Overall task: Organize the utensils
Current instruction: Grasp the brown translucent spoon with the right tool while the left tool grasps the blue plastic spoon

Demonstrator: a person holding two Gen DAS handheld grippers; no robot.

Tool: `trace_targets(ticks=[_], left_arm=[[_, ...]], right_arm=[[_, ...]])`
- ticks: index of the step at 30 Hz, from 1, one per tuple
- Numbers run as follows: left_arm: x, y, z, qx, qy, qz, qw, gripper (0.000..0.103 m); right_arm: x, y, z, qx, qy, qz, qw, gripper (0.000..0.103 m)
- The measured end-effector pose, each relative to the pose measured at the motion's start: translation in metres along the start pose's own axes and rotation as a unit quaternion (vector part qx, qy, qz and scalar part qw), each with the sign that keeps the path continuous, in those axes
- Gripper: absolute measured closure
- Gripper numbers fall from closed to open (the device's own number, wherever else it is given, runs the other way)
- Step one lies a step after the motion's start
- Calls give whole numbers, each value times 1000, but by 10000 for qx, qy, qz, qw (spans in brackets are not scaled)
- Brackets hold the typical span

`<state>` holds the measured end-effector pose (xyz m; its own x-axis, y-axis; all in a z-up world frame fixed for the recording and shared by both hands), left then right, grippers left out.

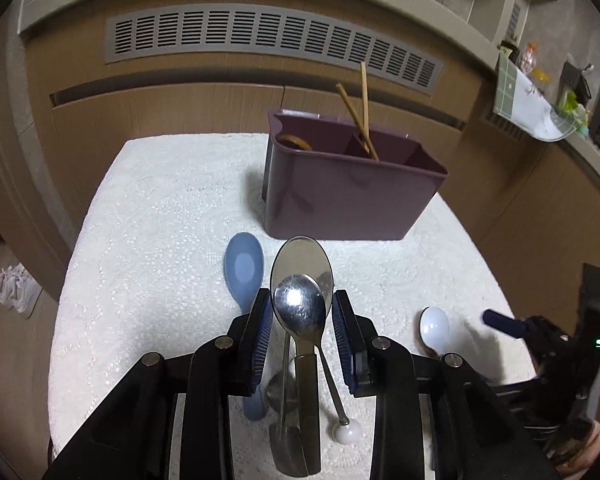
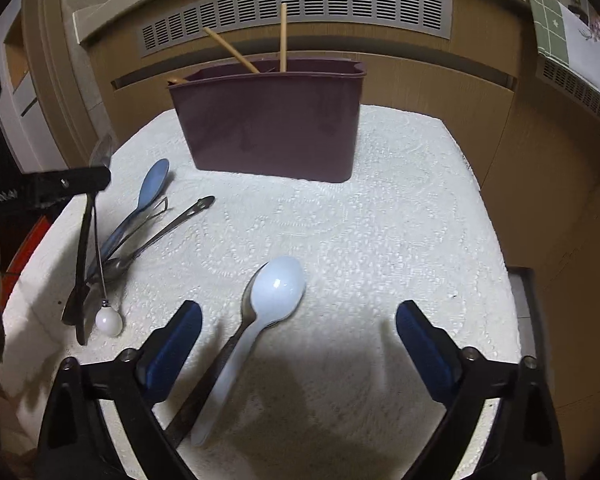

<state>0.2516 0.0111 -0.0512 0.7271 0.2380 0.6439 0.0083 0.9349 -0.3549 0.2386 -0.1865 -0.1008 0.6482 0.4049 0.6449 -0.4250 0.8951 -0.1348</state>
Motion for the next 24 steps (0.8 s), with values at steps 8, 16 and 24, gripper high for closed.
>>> trace_targets(ticks=[8,16,24], left_arm=[[4,0,26,-84,-301,23,9995,72],[7,-14,55,-160,-575,-90,9982,75],[8,-28,71,-168,-702,-216,9972,78]], right_arm=[[14,15,-33,-96,601,95,9981,68],[30,5,25,-3,-223,75,9997,69],[40,-9,63,-100,-660,10,9978,69]])
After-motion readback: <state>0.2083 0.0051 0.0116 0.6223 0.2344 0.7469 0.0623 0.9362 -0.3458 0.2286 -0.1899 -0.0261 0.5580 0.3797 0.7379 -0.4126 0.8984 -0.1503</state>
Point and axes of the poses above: each gripper's, at about its wrist camera, not at the fingertips, and z roughly against the way its jaws point, y to its left, x to its top, the point moved 7 cm from there along -z, roughly the way its jaws point, and after that the axes turned 13 degrees about z, right-handed, at the moved point
